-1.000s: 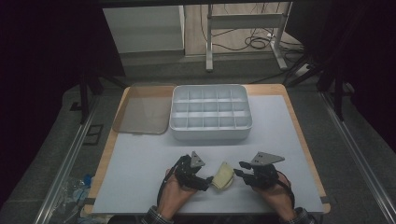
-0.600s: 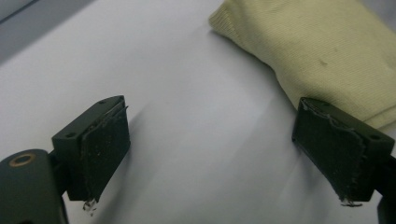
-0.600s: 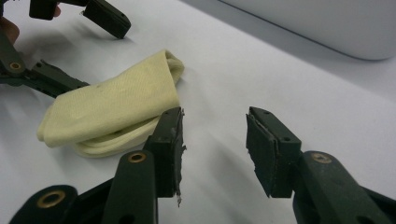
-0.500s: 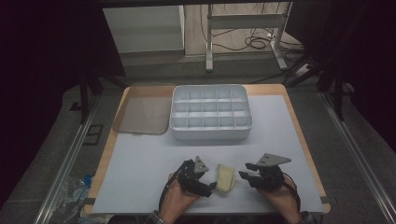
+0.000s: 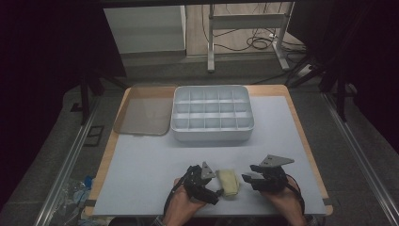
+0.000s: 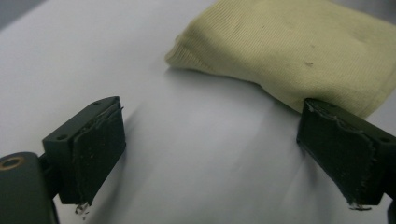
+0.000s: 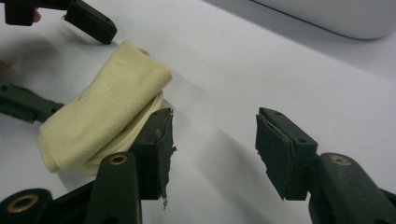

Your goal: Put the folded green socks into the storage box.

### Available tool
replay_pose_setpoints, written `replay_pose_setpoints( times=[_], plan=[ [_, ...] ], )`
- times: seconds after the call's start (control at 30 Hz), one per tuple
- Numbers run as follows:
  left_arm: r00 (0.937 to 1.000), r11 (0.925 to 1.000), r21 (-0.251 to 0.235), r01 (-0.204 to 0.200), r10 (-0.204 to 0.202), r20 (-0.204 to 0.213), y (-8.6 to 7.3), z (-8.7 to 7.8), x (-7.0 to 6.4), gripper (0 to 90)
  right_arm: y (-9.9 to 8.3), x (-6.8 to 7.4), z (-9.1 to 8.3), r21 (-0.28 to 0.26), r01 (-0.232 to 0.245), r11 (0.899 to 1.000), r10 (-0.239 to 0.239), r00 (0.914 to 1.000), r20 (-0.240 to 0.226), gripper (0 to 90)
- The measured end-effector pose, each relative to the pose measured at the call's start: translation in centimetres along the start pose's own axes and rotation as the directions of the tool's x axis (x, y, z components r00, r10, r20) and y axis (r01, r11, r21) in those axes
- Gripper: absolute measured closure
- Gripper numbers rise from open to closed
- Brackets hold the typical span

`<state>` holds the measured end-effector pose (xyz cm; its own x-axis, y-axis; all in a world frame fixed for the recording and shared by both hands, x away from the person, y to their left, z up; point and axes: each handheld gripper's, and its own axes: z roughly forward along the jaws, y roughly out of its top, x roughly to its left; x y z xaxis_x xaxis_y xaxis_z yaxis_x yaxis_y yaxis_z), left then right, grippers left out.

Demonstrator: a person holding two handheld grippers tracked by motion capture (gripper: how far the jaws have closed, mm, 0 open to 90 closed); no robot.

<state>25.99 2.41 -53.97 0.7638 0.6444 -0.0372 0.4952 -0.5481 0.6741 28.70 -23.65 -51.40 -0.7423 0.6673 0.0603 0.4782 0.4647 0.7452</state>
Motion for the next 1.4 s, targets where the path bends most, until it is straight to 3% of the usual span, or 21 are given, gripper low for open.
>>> replay_pose_setpoints(
  times=[0.23,0.37,0.5,0.67,0.8,0.97,1.17,1.23,1.4],
  plan=[
    [0.9999,0.9999,-0.006,-0.014,0.014,0.008,0.4,0.6,-1.1,3.3,-0.2,-0.3,-0.1,-0.001,-0.008,1.0,0.008,1.0,0.004,43.3],
    [0.9996,0.9998,-0.002,-0.022,0.022,0.018,0.3,0.4,-0.8,3.6,-0.3,-0.5,-0.1,-0.001,-0.016,1.0,0.016,0.9999,0.007,43.2],
    [1.0,0.9999,-0.009,-0.005,0.005,0.001,0.1,-0.4,0.5,3.6,-0.3,-0.5,-0.1,-0.004,-0.027,1.0,0.027,0.9996,0.001,43.2],
    [0.9976,0.9987,-0.033,0.039,-0.04,-0.057,-0.7,-1.8,3.0,4.1,-0.1,-0.4,-0.2,-0.016,-0.036,0.999,0.036,0.9992,-0.016,41.7],
    [0.9908,0.9964,-0.043,0.072,-0.077,-0.112,-1.7,-2.8,5.0,4.4,0.3,-0.1,-0.3,-0.018,-0.041,0.999,0.04,0.9986,-0.035,40.9],
    [0.9793,0.9922,-0.055,0.112,-0.12,-0.163,-3.1,-3.7,7.0,4.8,1.0,0.7,-0.1,-0.005,-0.014,1.0,0.013,0.9977,-0.066,41.4],
    [0.9739,0.9899,-0.048,0.133,-0.14,-0.179,-4.4,-3.5,7.9,5.1,1.8,1.8,0.9,-0.005,-0.008,1.0,0.007,0.9934,-0.114,41.4],
    [0.9712,0.9858,-0.064,0.155,-0.164,-0.173,-4.6,-3.5,8.0,5.6,2.0,2.2,1.4,0.005,-0.01,1.0,0.011,0.992,-0.126,41.5],
    [0.9718,0.9842,-0.057,0.168,-0.175,-0.159,-4.6,-3.4,8.2,5.0,2.2,2.7,2.9,0.038,-0.021,0.999,0.026,0.9917,-0.126,41.1]
  ],
)
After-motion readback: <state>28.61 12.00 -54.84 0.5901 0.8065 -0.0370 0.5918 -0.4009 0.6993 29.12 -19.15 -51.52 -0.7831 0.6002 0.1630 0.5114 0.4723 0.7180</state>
